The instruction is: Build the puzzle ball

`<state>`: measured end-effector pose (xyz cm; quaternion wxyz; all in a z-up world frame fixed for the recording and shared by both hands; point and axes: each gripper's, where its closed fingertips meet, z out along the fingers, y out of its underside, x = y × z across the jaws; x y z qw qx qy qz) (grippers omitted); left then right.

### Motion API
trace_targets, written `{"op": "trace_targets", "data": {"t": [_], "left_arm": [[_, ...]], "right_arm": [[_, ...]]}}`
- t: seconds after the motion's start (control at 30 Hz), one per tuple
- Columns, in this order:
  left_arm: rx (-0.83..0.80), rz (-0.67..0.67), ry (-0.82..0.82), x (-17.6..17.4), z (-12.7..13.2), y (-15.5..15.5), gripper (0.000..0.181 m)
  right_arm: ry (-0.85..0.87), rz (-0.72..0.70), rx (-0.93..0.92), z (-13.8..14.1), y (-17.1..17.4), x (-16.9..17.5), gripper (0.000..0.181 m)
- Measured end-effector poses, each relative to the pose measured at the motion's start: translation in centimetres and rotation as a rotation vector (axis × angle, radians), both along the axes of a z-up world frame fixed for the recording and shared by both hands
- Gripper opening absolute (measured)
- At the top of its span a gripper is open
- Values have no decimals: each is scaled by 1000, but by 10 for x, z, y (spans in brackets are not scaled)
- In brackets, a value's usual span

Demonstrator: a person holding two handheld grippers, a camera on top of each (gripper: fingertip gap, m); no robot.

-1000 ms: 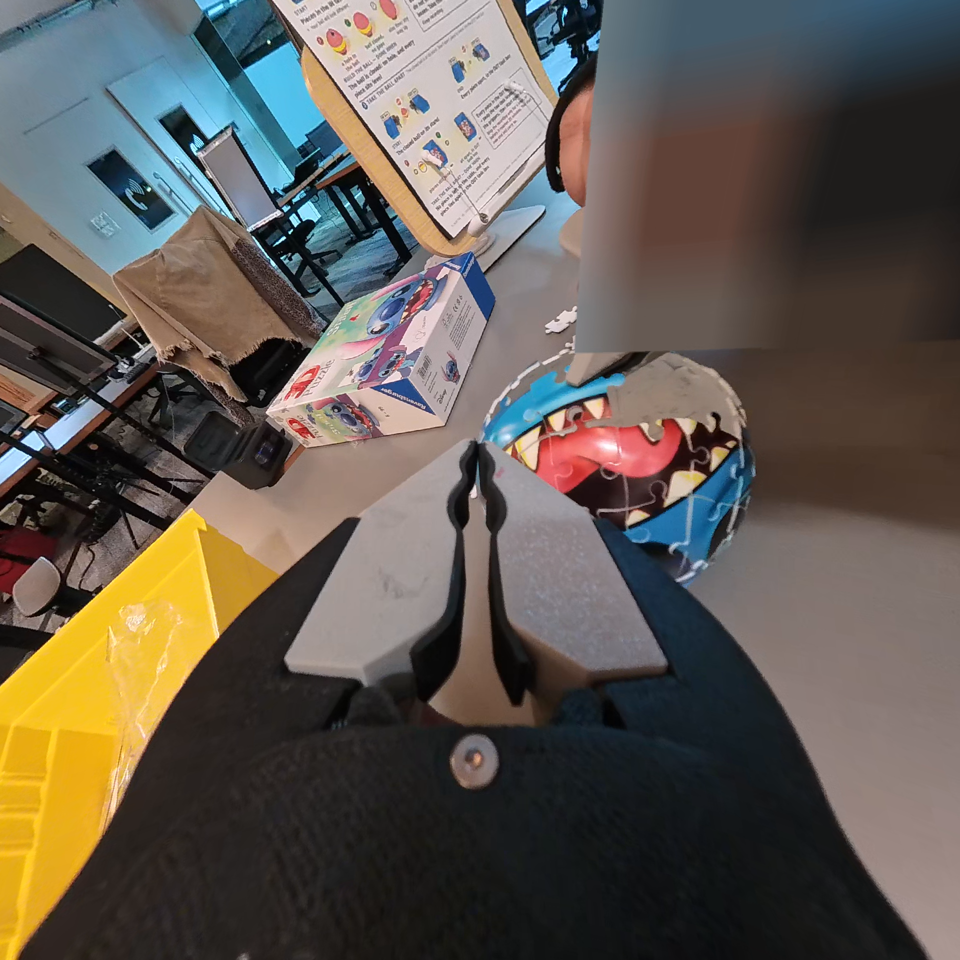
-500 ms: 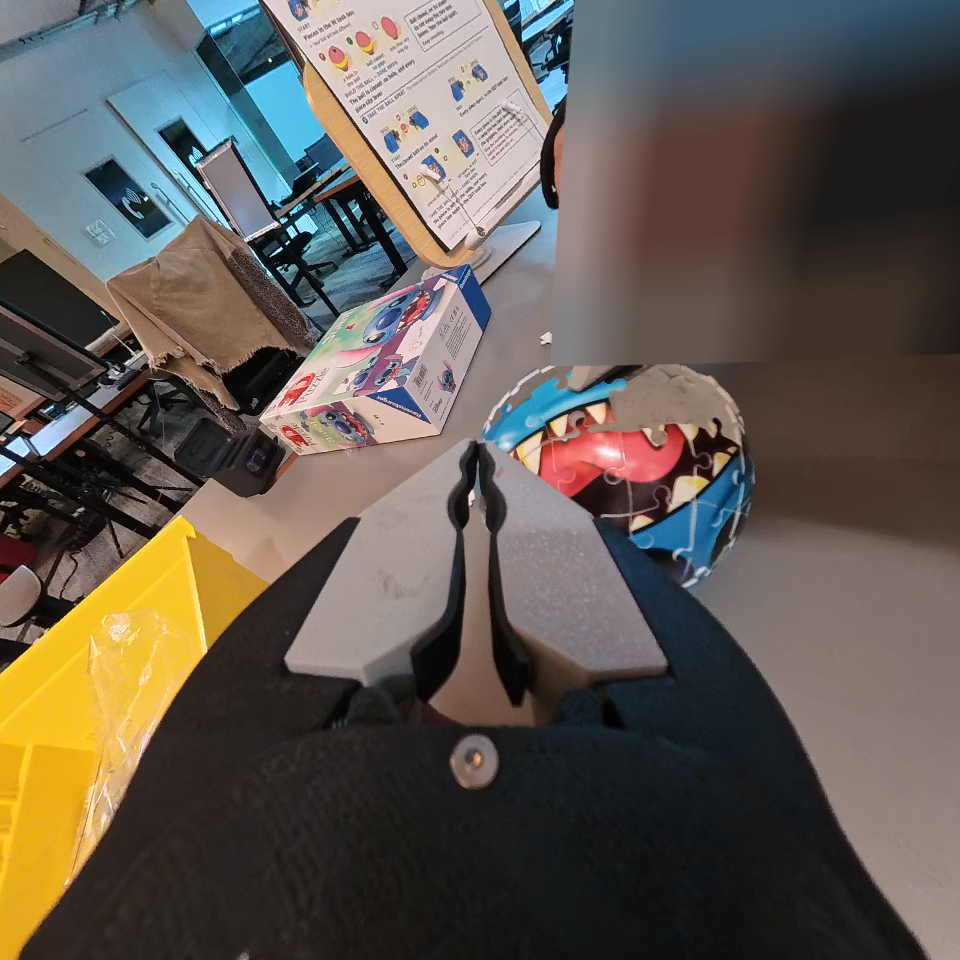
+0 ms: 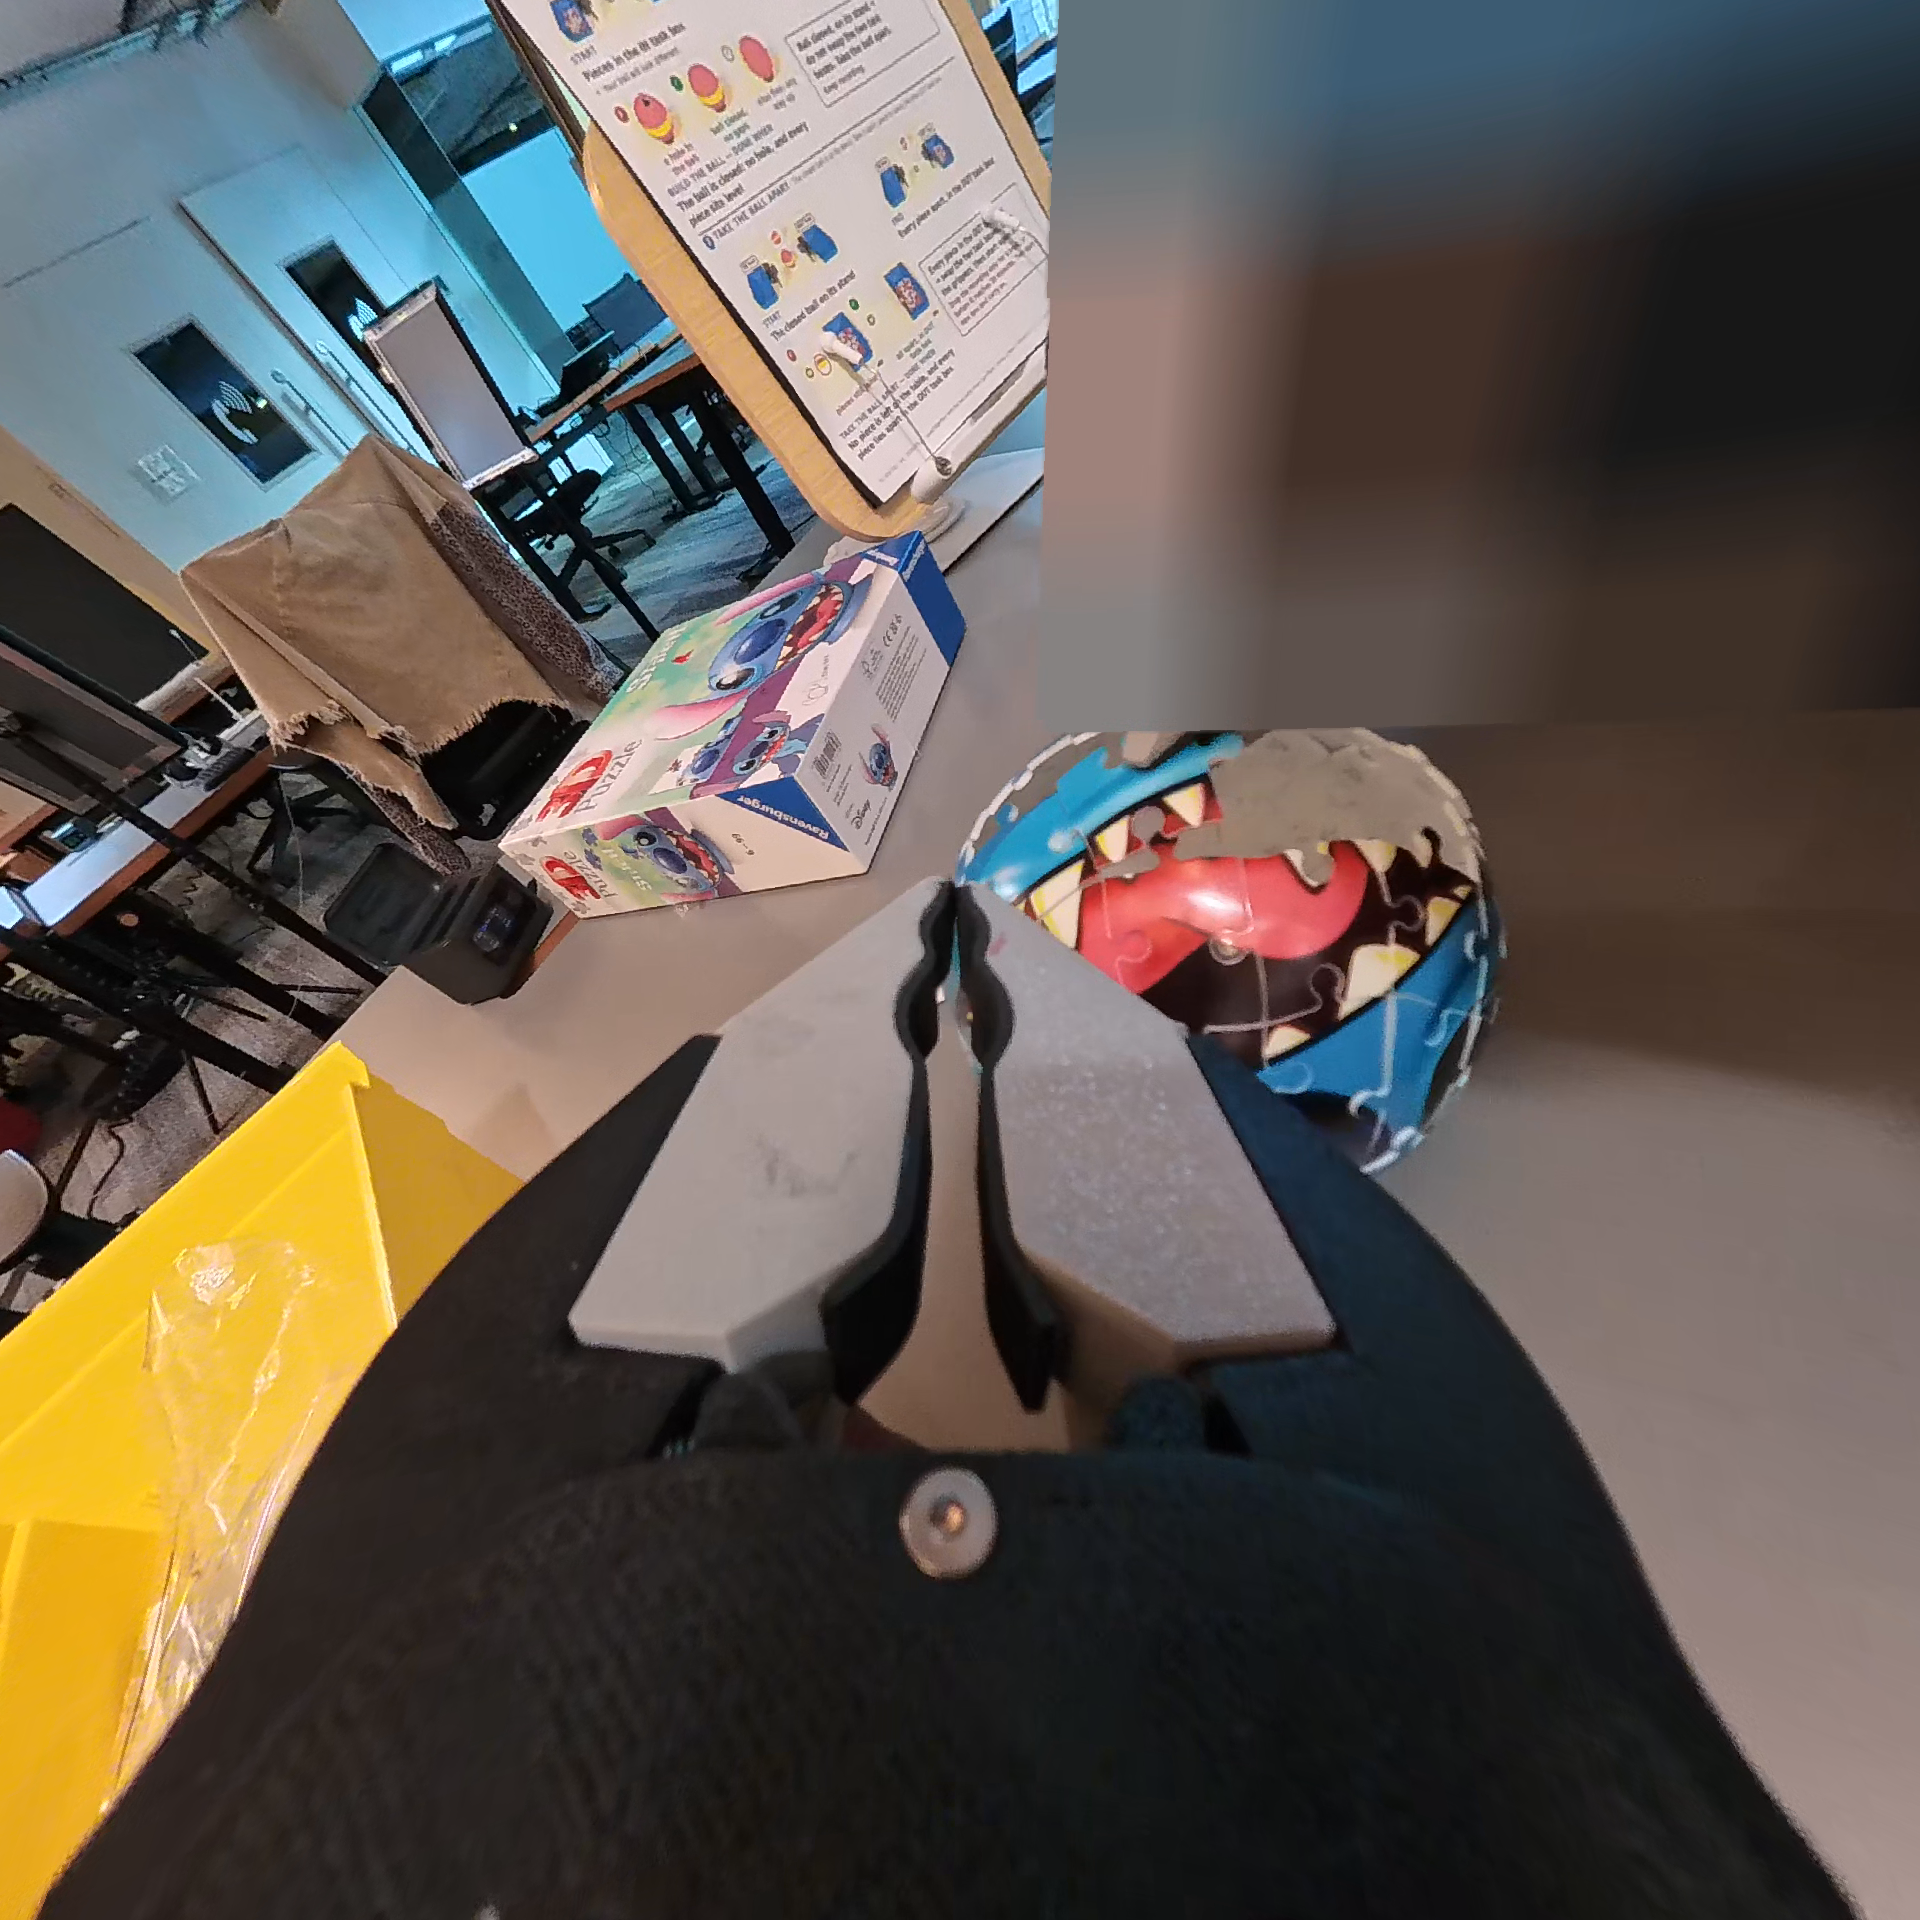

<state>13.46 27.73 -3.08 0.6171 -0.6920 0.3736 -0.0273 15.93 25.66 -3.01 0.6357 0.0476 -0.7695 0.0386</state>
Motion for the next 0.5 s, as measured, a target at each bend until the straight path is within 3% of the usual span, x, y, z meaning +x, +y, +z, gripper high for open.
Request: {"op": "trace_targets", "data": {"t": [0.03, 0.5], "left_arm": [[-1, -3, 2, 0, 0, 0, 0], [9, -12, 19, 2, 1, -2, 0]], "right_arm": [[-2, 1, -6, 0, 0, 0, 0], [-46, 1, -70, -1, 1, -1, 0]]}}
